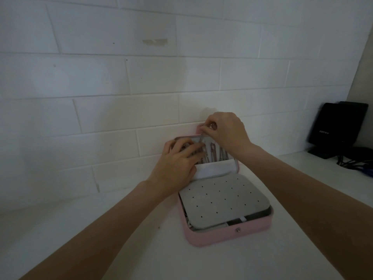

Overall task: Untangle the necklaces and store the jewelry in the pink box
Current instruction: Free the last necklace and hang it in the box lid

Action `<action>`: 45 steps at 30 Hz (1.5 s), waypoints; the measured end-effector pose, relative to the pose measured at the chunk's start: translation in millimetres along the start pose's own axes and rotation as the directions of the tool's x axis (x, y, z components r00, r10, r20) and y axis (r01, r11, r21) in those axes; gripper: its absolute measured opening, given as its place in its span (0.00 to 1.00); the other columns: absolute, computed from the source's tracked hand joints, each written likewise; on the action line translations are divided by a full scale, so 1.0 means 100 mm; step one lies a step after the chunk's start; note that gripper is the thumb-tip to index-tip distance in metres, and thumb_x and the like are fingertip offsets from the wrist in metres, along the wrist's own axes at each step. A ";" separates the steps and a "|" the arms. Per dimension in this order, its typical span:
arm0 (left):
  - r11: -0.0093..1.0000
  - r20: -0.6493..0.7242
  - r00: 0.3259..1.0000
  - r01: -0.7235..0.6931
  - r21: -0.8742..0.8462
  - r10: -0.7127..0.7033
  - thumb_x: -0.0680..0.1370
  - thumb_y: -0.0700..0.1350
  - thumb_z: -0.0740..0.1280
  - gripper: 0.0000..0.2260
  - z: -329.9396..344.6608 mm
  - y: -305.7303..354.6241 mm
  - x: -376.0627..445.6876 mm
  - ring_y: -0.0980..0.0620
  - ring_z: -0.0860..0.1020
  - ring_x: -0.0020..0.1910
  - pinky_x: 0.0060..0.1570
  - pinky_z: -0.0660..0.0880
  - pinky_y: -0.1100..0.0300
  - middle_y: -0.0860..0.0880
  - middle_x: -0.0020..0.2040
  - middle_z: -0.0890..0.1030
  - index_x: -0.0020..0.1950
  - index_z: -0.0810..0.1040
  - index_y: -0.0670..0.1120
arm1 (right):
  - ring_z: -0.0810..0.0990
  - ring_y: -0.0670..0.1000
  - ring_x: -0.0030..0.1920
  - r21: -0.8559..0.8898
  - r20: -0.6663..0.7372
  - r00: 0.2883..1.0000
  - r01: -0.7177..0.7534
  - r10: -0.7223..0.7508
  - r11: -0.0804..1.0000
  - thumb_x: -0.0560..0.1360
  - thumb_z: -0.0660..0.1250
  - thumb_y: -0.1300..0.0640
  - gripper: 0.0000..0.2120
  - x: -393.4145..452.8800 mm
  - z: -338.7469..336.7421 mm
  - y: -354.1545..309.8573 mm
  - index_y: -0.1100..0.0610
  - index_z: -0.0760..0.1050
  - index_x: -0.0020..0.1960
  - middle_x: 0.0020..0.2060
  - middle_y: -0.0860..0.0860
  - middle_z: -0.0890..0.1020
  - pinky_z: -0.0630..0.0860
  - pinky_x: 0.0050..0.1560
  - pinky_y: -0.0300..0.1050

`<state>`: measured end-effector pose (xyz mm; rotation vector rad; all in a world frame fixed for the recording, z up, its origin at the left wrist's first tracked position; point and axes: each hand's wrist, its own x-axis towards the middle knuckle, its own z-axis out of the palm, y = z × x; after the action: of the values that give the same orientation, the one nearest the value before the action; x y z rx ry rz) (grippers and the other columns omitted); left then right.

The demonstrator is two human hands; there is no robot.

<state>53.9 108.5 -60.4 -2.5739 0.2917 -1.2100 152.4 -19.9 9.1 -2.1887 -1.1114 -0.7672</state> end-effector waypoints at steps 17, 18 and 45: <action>0.998 -0.004 0.998 -0.056 0.041 0.057 0.72 0.43 0.57 0.19 -0.01 0.02 0.01 0.47 0.69 0.61 0.59 0.63 0.50 0.49 0.61 0.79 0.59 0.79 0.44 | 0.70 0.48 0.38 0.026 -0.037 0.999 0.028 -0.027 0.999 0.76 0.66 0.51 0.12 -0.07 0.07 0.11 0.60 0.80 0.44 0.36 0.48 0.72 0.64 0.38 0.43; 0.996 0.004 0.997 -0.072 0.047 0.071 0.72 0.43 0.57 0.19 -0.01 0.02 0.02 0.47 0.69 0.62 0.59 0.63 0.50 0.49 0.61 0.79 0.59 0.79 0.44 | 0.70 0.48 0.38 0.035 -0.030 0.999 0.041 -0.040 0.999 0.76 0.66 0.52 0.12 -0.07 0.07 0.09 0.60 0.80 0.44 0.35 0.48 0.72 0.64 0.39 0.43; 0.998 -0.018 1.000 0.025 -0.064 -0.026 0.71 0.44 0.59 0.18 -0.02 -0.01 -0.02 0.49 0.69 0.60 0.58 0.61 0.52 0.48 0.57 0.82 0.55 0.81 0.42 | 0.74 0.53 0.37 -0.277 -0.036 0.998 0.045 -0.057 0.960 0.78 0.61 0.52 0.12 -0.27 0.19 0.16 0.58 0.73 0.40 0.36 0.50 0.72 0.62 0.34 0.43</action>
<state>51.5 109.4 -60.6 -2.6296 0.3071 -1.2537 157.0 -29.2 -26.6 -2.3650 -1.0980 -1.0419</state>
